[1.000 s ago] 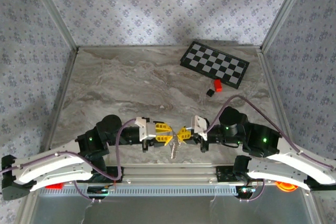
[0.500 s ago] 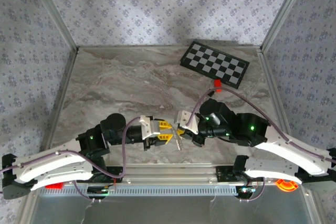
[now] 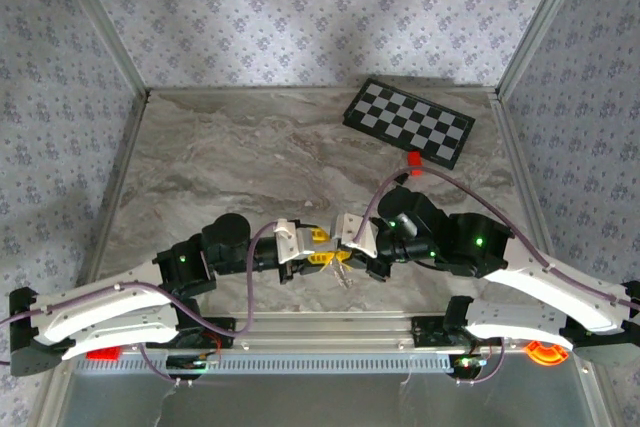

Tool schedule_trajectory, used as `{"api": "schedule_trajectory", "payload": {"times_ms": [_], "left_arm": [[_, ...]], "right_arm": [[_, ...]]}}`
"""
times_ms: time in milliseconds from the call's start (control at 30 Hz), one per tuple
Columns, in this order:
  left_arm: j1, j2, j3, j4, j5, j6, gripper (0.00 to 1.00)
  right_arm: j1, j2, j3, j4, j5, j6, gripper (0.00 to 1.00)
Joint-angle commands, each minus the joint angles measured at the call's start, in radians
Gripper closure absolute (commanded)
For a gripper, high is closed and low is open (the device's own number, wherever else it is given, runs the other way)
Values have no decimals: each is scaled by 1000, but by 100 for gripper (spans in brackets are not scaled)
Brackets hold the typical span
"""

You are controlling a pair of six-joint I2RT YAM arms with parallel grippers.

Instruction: Put the keys on the keyring

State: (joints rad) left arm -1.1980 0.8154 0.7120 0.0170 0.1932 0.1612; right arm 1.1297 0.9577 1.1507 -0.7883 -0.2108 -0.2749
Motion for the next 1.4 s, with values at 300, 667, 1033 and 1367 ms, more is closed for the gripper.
{"api": "schedule_trajectory", "payload": {"times_ms": [300, 667, 1033, 1367], "left_arm": [[-1, 5, 19, -17, 19, 21, 75], [-1, -11, -2, 4, 30, 18, 94], [-1, -62, -48, 119, 53, -12, 100], [8, -122, -81, 207, 111, -47, 100]], "right_arm": [[-11, -20, 25, 20, -37, -8, 100], [-12, -16, 16, 34, -48, -9, 100], [-12, -52, -32, 97, -55, 7, 77], [-13, -227, -139, 255, -63, 37, 43]]}}
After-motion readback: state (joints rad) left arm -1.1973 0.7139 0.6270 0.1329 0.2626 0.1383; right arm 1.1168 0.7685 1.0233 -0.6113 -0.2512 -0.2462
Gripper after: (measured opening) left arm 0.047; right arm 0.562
